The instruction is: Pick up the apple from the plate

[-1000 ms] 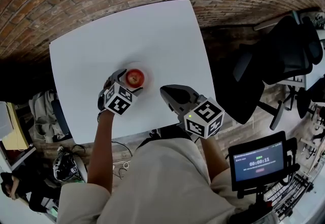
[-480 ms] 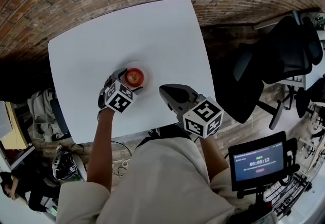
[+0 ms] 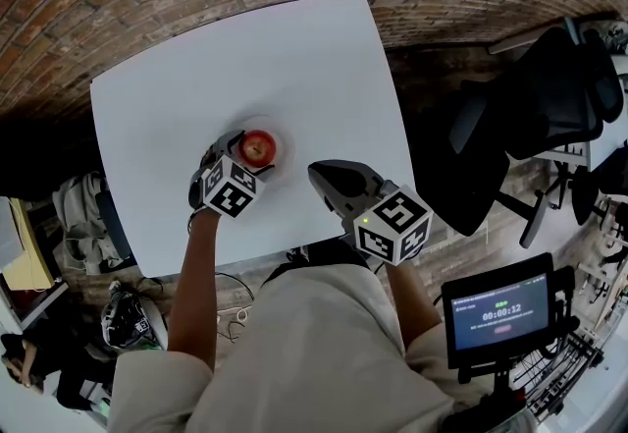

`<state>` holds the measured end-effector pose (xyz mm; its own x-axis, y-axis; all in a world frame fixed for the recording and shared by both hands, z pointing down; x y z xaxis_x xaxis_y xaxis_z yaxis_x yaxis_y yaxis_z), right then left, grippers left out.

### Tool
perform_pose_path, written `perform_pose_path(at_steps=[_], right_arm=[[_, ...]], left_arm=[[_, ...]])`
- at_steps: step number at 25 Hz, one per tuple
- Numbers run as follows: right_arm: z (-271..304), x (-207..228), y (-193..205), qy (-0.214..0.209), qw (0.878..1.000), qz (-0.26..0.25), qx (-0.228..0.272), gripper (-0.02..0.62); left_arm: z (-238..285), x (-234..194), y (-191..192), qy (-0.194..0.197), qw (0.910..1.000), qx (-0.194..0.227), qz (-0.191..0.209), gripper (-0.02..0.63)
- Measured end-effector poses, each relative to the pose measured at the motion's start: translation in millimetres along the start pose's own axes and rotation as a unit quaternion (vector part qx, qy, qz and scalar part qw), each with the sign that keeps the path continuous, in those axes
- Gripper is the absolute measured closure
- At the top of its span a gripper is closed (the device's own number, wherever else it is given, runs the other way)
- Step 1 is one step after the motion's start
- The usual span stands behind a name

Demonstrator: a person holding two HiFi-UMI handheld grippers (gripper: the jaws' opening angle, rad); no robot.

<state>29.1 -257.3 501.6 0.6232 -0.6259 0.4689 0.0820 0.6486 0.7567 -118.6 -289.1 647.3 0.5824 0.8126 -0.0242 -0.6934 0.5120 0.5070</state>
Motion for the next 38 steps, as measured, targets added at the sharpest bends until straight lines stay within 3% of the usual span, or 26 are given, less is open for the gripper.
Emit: perform_pose_path(at_steps=[27, 38], right_arm=[[-8, -7, 1, -0.003, 1.0, -0.007, 0.001, 0.594], [-23, -25, 4, -0.006, 1.0, -0.024, 0.008, 0.594]], left_arm=[[-12, 1, 3, -0.033, 0.9993, -0.011, 0.013, 0.206], [-34, 13, 1, -0.05, 0.9986, 0.016, 0.0, 0.206]])
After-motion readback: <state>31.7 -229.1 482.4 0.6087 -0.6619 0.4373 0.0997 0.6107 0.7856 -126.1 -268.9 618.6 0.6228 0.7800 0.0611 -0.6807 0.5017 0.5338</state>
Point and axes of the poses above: the fingertips, and each gripper's own axes: z forward along the fingers, x to its right, y out of its underside, the point moved 5 cm from there along -z, backward along the fingers, and after that the axes turned 1 degree about y, right-handed, at the moved point
